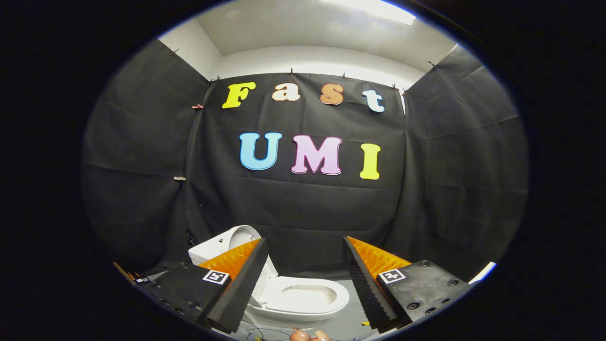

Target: Open the toilet lid.

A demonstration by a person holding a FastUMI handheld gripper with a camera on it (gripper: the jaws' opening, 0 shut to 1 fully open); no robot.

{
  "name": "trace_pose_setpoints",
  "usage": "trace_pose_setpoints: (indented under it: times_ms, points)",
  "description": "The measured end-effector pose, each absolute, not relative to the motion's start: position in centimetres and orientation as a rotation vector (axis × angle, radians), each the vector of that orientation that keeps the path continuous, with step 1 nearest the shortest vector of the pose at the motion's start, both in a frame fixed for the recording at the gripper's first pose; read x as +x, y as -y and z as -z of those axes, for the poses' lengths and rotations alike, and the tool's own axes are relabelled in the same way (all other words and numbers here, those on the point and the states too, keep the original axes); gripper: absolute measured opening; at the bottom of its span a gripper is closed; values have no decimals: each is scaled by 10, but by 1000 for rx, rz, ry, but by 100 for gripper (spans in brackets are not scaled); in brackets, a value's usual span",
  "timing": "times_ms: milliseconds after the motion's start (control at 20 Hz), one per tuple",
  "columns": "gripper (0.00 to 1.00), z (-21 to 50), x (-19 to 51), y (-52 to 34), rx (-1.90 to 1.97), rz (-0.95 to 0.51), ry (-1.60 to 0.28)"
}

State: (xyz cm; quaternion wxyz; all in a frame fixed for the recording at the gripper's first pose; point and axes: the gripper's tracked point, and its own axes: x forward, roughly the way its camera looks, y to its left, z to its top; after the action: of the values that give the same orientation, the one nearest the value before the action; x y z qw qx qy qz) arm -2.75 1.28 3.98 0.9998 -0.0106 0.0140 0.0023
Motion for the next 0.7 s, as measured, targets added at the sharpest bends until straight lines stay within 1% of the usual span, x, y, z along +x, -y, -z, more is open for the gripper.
trace_pose_setpoints:
  times_ms: [700]
  points:
    - [98, -37, -29, -3, 0, 7, -42]
